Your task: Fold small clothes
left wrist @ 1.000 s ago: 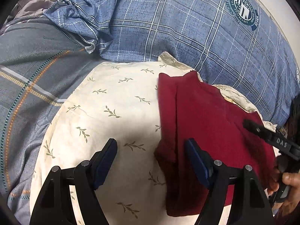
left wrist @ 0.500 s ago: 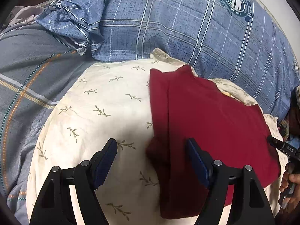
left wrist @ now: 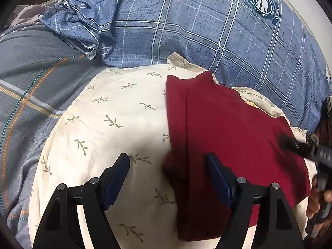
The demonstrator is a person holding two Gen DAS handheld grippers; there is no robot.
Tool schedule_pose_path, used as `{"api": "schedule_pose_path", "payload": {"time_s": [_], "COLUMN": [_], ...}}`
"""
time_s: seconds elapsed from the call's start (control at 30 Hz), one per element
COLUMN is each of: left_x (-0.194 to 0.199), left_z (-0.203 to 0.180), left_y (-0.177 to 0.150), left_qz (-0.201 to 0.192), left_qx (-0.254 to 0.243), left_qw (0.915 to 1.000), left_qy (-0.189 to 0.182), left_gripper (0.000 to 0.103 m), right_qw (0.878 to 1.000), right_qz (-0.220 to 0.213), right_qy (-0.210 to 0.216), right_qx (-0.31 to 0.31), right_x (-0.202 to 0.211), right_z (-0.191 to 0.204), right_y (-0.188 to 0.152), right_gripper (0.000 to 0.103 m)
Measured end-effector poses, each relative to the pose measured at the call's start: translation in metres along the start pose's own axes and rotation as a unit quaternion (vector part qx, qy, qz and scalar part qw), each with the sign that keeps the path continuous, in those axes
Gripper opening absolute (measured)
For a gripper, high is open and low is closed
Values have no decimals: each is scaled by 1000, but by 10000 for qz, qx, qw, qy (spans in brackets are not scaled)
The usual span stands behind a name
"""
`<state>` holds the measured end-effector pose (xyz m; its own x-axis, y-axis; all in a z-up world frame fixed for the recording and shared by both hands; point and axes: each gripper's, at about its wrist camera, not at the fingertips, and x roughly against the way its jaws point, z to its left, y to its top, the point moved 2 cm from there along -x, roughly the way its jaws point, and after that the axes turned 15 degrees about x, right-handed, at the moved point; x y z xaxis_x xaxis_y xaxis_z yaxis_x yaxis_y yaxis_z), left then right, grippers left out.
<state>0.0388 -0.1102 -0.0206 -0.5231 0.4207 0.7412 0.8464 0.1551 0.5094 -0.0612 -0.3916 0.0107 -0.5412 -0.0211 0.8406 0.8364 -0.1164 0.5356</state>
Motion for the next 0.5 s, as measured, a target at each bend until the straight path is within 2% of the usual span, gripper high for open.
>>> {"api": "schedule_pose_path", "payload": {"time_s": [0.1, 0.2, 0.27, 0.3, 0.4, 0.5], "left_x": [-1, -2, -4, -5, -8, -9], "left_z": [2, 7, 9, 10, 10, 9], "left_y": [1, 3, 5, 6, 8, 8], "left_qz": [48, 138, 204, 212, 212, 197], "left_qx": [21, 144, 221, 251, 282, 255], "left_qw": [10000, 9997, 9994, 9993, 9993, 9994], "left_qy": [-45, -120, -166, -175, -157, -142], "left_gripper": [76, 76, 76, 77, 78, 79], "right_qw": [9985, 9960, 9942, 9934, 9911, 9868], "right_qz": [146, 235, 325, 368, 686, 905], "right_qy": [416, 513, 498, 491, 471, 124], "right_qx": [337, 687, 892, 965, 1042, 1338], "right_x": [-35, -60, -76, -81, -108, -123], "right_z": [44, 76, 92, 97, 107, 116], "right_y": [33, 52, 65, 68, 80, 82], "right_gripper": [69, 71, 84, 87, 87, 88]}}
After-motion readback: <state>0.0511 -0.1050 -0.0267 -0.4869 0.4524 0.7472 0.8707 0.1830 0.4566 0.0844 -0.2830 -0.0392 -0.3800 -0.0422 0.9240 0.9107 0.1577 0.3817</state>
